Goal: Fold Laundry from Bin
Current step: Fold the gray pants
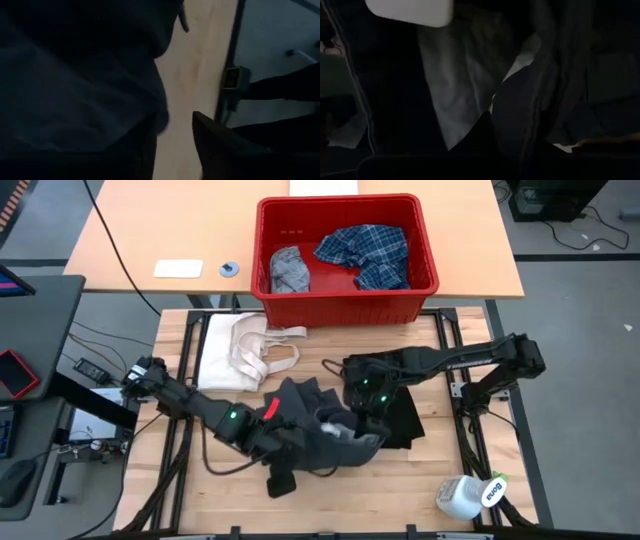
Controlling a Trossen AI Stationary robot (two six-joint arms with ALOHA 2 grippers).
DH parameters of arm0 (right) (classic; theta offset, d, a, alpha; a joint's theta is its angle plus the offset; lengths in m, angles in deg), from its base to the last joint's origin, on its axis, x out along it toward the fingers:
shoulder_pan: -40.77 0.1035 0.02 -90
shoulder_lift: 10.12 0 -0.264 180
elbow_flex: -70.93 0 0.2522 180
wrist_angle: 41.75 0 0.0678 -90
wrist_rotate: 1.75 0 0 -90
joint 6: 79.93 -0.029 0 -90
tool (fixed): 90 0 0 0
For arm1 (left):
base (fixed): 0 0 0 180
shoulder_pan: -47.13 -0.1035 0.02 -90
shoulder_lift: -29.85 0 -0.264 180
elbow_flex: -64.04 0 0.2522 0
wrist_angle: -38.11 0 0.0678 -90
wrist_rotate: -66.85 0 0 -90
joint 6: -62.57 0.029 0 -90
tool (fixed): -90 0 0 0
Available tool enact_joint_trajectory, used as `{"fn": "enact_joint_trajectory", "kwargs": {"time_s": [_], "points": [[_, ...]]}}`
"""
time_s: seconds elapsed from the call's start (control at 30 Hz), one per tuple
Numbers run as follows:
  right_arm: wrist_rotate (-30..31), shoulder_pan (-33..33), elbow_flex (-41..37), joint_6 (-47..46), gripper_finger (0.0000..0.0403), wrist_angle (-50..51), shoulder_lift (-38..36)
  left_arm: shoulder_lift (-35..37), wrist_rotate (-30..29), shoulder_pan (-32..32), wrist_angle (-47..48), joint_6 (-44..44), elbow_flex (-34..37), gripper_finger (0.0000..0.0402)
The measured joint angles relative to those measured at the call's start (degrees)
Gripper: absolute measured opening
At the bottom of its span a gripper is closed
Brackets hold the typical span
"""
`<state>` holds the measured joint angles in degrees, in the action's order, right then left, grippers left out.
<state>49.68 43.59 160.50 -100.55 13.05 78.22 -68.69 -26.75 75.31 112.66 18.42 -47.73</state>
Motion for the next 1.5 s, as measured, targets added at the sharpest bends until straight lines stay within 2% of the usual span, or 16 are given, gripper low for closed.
{"fn": "enact_joint_trajectory", "kwargs": {"time_s": [0.2,0.4,0.5,0.57,0.7,0.8,0.97,1.03,1.23,1.5], "points": [[-1.62,0.99,0.00,-0.10,0.0031,-3.32,1.78,0.91,2.25,3.53,0.81,-7.86,-0.01,0.0167],[-11.08,1.02,0.01,2.66,0.0031,-15.24,1.57,1.36,1.58,5.87,6.07,-17.35,0.00,0.0164],[-7.15,0.83,0.02,2.58,0.0031,-16.82,1.51,1.61,-1.15,7.35,8.64,-22.69,0.00,0.0157],[-2.57,0.03,0.02,2.66,0.0031,-16.87,1.58,2.44,-5.43,9.35,8.08,-25.21,0.00,0.0154],[5.67,-1.92,0.02,3.07,0.0031,-17.24,1.59,4.02,-18.16,15.01,6.99,-27.88,0.00,0.0149],[10.74,-3.41,0.02,3.05,0.0031,-17.08,2.01,3.87,-25.17,18.10,6.85,-28.70,0.00,0.0148],[13.60,-5.18,0.02,3.27,0.0030,-18.96,5.48,3.65,-27.90,18.35,5.18,-28.71,0.00,0.0148],[11.85,-5.43,0.04,3.61,0.0030,-19.77,8.05,3.52,-28.11,17.28,4.07,-28.65,0.00,0.0148],[0.71,-7.81,0.02,-0.05,0.0030,-18.73,14.35,3.56,-26.69,15.85,-0.47,-25.12,0.00,0.0148],[-0.50,-13.27,0.04,-6.52,0.0031,-18.48,18.55,3.56,-26.70,13.88,-1.36,-20.83,0.00,0.0148]]}}
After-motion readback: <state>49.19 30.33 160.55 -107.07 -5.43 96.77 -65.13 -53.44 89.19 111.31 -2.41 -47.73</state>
